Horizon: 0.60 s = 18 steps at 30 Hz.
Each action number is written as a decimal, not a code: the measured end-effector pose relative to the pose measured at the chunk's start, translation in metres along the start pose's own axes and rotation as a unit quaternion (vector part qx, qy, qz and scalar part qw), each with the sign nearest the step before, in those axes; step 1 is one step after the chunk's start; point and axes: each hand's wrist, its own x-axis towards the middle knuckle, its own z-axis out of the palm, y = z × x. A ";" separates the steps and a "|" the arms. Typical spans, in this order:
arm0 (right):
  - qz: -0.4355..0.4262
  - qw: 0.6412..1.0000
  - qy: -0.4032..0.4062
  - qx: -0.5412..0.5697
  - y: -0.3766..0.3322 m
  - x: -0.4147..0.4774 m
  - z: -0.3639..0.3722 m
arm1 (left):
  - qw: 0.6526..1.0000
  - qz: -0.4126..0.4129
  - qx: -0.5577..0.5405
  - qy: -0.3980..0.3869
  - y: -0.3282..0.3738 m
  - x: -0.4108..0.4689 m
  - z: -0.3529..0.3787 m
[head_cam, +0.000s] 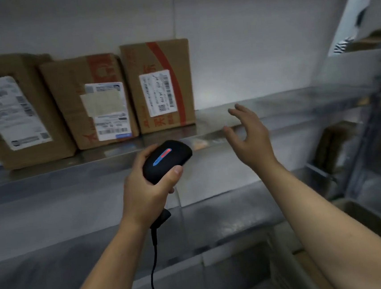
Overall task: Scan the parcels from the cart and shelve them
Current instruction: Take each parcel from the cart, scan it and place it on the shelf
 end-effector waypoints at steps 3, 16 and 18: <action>-0.012 0.999 0.025 -0.031 0.018 -0.028 -0.026 | 0.999 -0.003 -0.014 -0.044 -0.008 -0.005 0.030; 0.216 0.965 0.035 -0.145 0.130 -0.173 -0.145 | 0.969 -0.077 -0.017 -0.233 -0.061 -0.049 0.193; 0.252 0.955 0.037 -0.152 0.145 -0.193 -0.163 | 0.963 -0.087 -0.017 -0.256 -0.068 -0.055 0.219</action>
